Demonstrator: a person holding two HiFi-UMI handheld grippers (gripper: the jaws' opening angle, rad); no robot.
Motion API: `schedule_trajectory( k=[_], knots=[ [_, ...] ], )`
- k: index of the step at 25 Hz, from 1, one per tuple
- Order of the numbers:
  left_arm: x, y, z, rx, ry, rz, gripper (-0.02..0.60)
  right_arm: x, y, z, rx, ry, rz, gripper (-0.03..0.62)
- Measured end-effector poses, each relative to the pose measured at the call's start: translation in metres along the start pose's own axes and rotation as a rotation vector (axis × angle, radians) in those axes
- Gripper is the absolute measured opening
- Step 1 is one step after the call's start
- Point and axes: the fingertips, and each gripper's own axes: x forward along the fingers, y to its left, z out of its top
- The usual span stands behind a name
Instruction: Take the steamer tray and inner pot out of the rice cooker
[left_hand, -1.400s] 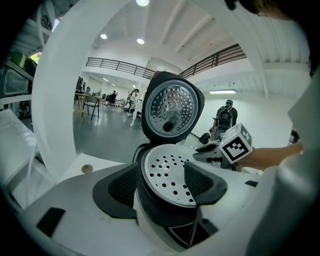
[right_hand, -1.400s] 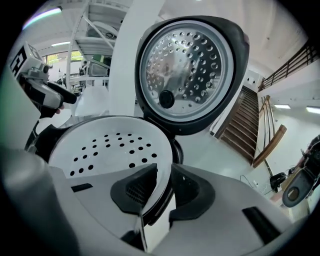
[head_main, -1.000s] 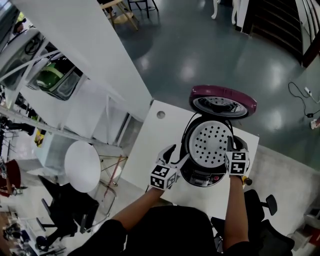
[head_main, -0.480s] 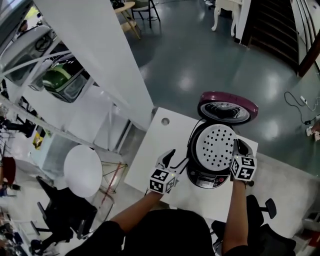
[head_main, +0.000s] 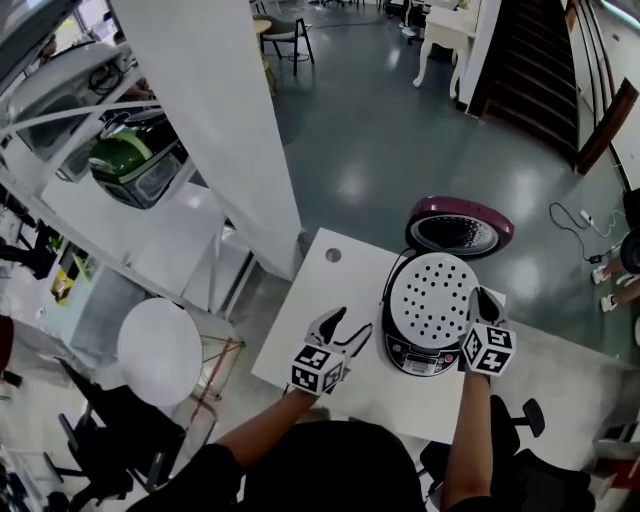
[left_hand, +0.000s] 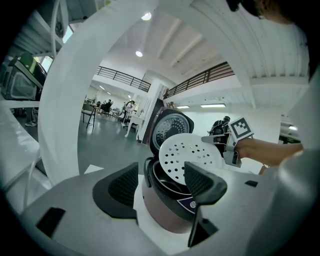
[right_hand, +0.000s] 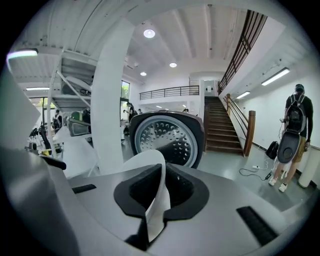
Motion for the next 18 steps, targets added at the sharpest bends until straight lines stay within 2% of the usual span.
schedule_trajectory(
  k=[4,9,18],
  knots=[
    [-0.034,0.017,-0.002,-0.017,-0.016,0.003,0.265,-0.012,0.031,0.005,-0.004,-0.024,-0.01,0.017],
    [-0.075,0.044,-0.007,0.014,-0.027,0.019,0.265,-0.02,0.081,0.002,0.015,-0.037,-0.01,0.017],
    [-0.143,0.079,-0.018,-0.07,-0.081,0.047,0.265,-0.005,0.184,-0.014,0.008,0.012,0.069,0.017]
  ],
)
